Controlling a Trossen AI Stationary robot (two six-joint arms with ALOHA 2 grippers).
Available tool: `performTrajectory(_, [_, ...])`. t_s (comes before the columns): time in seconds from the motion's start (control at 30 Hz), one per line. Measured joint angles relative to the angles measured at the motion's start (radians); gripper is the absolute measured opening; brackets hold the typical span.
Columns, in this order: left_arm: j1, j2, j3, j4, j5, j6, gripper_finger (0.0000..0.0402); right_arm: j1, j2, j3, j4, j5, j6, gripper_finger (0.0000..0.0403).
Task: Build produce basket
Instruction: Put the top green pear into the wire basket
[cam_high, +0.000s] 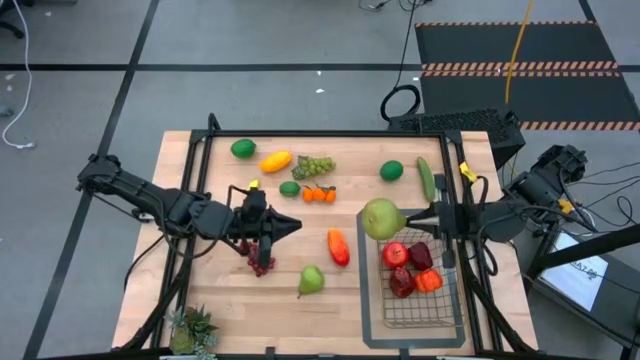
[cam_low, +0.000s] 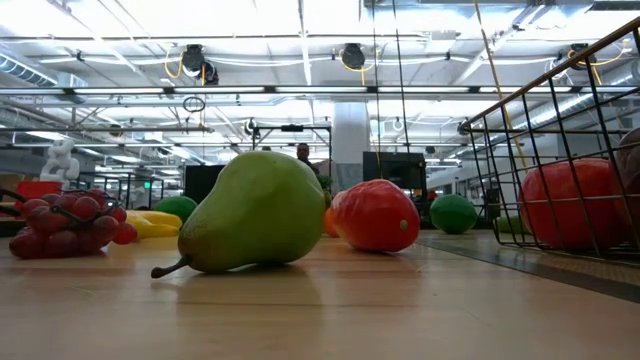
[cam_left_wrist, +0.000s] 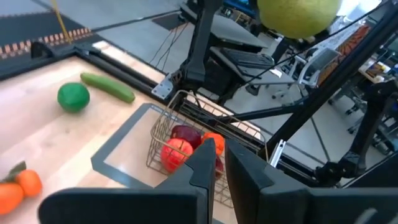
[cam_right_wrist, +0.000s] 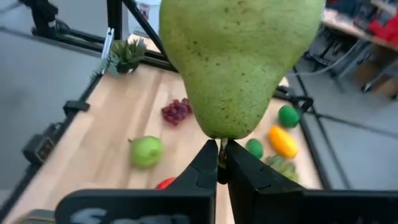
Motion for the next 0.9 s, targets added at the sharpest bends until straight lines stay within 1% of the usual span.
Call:
performTrajectory(0.13, [0.003,0.0,0.0,0.028,0.0,0.085,0.0037,-0.001,0.001,0.0,0.017,0.007,-0.128,0.0007])
performTrajectory(0.27, [0.012,0.0,0.0,0.054,-0.007,0.213,0.0037,-0.002,0.001,0.0,0.016,0.076,-0.246,0.0008])
performTrajectory(0.4, [0.032,-0.001,0.0,0.054,-0.008,0.276,0.0037,-0.003,0.0,0.0,0.017,0.12,-0.256,0.0007])
performTrajectory(0.5, [0.038,-0.015,0.0,0.053,-0.008,0.283,0.0037,-0.003,0.003,0.0,0.06,0.13,-0.157,0.0006])
performTrajectory(0.7, [0.042,-0.028,0.0,0.05,-0.005,0.281,0.0037,-0.003,0.025,0.0,0.21,0.132,0.153,0.0006])
performTrajectory(0.9, [0.023,-0.033,0.001,0.05,0.005,0.256,0.0037,-0.003,0.059,0.0,0.356,0.132,0.382,0.0006])
